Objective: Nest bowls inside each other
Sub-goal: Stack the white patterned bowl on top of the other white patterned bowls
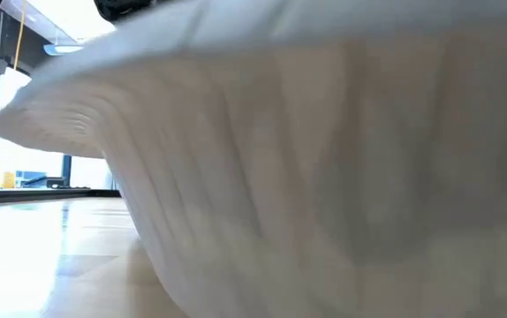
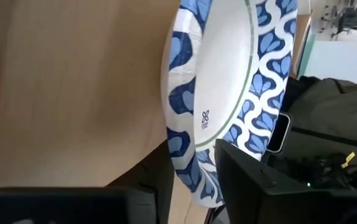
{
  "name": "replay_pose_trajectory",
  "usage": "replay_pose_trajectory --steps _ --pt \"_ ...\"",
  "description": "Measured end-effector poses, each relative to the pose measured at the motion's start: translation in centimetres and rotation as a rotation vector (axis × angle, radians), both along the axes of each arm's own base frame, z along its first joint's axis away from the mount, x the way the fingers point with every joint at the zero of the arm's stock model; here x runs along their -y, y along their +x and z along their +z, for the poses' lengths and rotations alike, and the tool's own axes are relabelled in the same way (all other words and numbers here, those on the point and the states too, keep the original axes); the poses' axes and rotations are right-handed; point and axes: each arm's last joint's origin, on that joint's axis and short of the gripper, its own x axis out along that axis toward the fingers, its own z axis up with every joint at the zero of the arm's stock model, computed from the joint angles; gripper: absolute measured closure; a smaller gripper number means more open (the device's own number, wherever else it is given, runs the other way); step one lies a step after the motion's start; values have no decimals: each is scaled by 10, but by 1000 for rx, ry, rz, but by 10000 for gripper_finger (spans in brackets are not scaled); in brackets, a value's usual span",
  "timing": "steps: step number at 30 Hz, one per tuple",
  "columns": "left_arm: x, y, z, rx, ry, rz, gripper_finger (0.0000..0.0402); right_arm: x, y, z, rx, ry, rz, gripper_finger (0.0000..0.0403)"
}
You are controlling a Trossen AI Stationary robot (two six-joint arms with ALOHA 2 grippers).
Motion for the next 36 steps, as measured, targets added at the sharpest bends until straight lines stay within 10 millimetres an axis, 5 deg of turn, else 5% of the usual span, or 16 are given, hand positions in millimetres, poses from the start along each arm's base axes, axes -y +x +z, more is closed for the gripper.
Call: replay_pose_trajectory --steps 11,27,36 --pt "-2 0 0 -1 -12 -4 281 0 0 0 2 -7 0 197" --pt "-4 0 1 3 -23 -13 365 0 0 0 2 -4 0 197" --pt "-4 0 1 3 -38 -25 373 0 0 0 1 0 0 197"
